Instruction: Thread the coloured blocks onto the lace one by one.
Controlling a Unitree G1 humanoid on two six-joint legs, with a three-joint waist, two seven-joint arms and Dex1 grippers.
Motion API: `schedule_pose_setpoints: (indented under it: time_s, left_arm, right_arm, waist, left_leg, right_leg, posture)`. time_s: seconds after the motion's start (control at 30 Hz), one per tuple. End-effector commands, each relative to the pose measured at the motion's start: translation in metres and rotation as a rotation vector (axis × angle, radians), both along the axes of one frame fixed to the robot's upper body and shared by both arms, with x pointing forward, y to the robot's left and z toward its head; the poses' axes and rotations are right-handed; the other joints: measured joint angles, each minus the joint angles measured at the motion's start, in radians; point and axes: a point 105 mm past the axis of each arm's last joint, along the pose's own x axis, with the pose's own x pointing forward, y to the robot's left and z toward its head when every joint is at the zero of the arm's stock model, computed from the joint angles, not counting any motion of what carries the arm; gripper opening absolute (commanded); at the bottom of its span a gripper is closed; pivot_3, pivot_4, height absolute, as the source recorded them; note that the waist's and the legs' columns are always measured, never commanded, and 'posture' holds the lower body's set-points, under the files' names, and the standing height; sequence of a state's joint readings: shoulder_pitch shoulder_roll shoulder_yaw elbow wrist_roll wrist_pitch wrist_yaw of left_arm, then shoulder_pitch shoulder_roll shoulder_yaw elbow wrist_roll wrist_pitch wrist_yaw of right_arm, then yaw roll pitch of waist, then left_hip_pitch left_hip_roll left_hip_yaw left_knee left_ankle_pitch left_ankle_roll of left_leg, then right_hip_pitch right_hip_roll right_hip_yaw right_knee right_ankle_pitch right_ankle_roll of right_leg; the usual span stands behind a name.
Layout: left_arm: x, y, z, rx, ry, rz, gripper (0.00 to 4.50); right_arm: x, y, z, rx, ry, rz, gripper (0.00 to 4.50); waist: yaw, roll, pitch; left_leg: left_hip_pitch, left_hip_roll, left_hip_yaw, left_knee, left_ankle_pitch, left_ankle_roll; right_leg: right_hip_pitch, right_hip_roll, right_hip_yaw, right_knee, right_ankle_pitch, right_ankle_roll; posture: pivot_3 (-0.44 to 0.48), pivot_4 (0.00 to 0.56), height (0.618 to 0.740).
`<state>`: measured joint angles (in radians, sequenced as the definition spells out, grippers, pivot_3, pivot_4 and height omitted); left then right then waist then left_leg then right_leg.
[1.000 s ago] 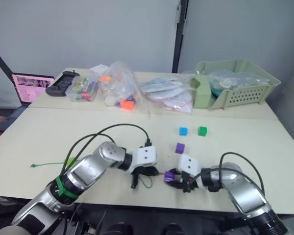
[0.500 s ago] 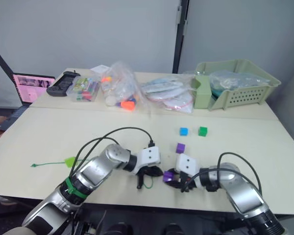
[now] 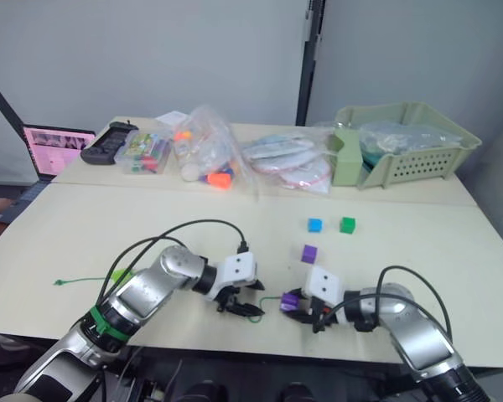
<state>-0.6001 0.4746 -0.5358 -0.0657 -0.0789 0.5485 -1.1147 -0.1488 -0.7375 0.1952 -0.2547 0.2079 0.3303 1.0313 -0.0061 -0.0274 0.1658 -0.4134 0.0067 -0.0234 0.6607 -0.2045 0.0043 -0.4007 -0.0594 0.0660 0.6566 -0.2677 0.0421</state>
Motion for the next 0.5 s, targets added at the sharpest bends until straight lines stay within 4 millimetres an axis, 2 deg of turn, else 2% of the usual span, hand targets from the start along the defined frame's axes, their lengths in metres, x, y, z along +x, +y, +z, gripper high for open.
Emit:
schedule_pose_setpoints:
  time_s: [0.03, 0.3, 0.5]
  left_arm:
    - [0.001, -0.003, -0.001, -0.018, -0.017, 0.012, 2.65]
    - [-0.001, -0.011, 0.000, -0.057, -0.005, 0.009, 0.09]
    - [-0.003, -0.014, 0.000, -0.058, -0.012, -0.010, 0.00]
  right_arm:
    - [-0.001, -0.008, -0.004, -0.033, 0.012, -0.021, 1.35]
    - [-0.003, -0.006, -0.002, -0.033, 0.013, -0.015, 1.35]
    - [-0.005, -0.005, -0.002, -0.032, 0.014, -0.013, 1.35]
  waist:
    - [0.002, 0.000, 0.000]
    - [0.003, 0.000, 0.000]
    - [0.003, 0.000, 0.000]
  left_leg:
    - [0.000, 0.000, 0.000, 0.000, 0.000, 0.000]
    - [0.001, 0.000, 0.000, 0.000, 0.000, 0.000]
    - [0.001, 0.000, 0.000, 0.000, 0.000, 0.000]
  right_leg:
    - [0.000, 0.000, 0.000, 0.000, 0.000, 0.000]
    - [0.000, 0.000, 0.000, 0.000, 0.000, 0.000]
    - [0.001, 0.000, 0.000, 0.000, 0.000, 0.000]
  posture:
    - [0.000, 0.150, 0.740]
    - [0.000, 0.150, 0.740]
    - [0.000, 0.150, 0.740]
